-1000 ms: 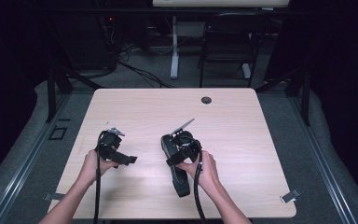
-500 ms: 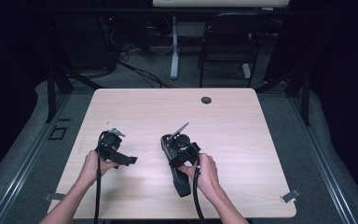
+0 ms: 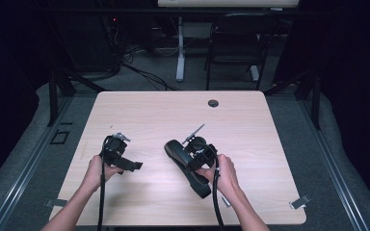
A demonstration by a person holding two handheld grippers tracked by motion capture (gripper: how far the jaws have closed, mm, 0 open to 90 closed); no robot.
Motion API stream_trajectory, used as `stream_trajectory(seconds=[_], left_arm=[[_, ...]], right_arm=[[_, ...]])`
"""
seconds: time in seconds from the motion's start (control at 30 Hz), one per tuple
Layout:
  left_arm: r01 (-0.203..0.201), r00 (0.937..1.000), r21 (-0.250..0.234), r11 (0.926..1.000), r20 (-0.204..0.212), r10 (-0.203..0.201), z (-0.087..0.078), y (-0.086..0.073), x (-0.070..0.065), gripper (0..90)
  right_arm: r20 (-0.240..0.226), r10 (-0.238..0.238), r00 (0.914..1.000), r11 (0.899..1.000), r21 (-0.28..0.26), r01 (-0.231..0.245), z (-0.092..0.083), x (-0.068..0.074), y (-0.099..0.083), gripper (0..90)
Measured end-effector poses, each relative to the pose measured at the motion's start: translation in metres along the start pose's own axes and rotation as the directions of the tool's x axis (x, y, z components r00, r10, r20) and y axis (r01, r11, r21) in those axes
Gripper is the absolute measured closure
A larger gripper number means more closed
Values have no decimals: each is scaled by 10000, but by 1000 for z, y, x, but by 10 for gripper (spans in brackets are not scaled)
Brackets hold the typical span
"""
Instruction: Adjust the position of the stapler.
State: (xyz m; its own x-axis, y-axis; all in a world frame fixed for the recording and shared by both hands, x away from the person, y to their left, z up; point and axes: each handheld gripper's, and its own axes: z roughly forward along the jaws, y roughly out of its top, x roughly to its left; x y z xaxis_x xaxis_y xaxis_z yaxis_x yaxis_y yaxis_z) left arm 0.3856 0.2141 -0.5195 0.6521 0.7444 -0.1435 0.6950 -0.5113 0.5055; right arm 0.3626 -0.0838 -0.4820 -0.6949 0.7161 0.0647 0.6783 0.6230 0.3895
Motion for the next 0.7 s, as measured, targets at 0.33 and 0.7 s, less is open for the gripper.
stream_trajectory(seconds=[0.33, 0.7], left_arm=[[26, 10000, -149, 9999, 17, -26, -2, -1, 1, 0], [-24, 10000, -106, 9999, 66, 24, 0, 0, 2, 0]], right_arm=[[-139, -169, 9998, 9998, 107, 170, -4, -16, -4, 589], [347, -470, 9983, 9982, 376, 457, 17, -10, 17, 511]])
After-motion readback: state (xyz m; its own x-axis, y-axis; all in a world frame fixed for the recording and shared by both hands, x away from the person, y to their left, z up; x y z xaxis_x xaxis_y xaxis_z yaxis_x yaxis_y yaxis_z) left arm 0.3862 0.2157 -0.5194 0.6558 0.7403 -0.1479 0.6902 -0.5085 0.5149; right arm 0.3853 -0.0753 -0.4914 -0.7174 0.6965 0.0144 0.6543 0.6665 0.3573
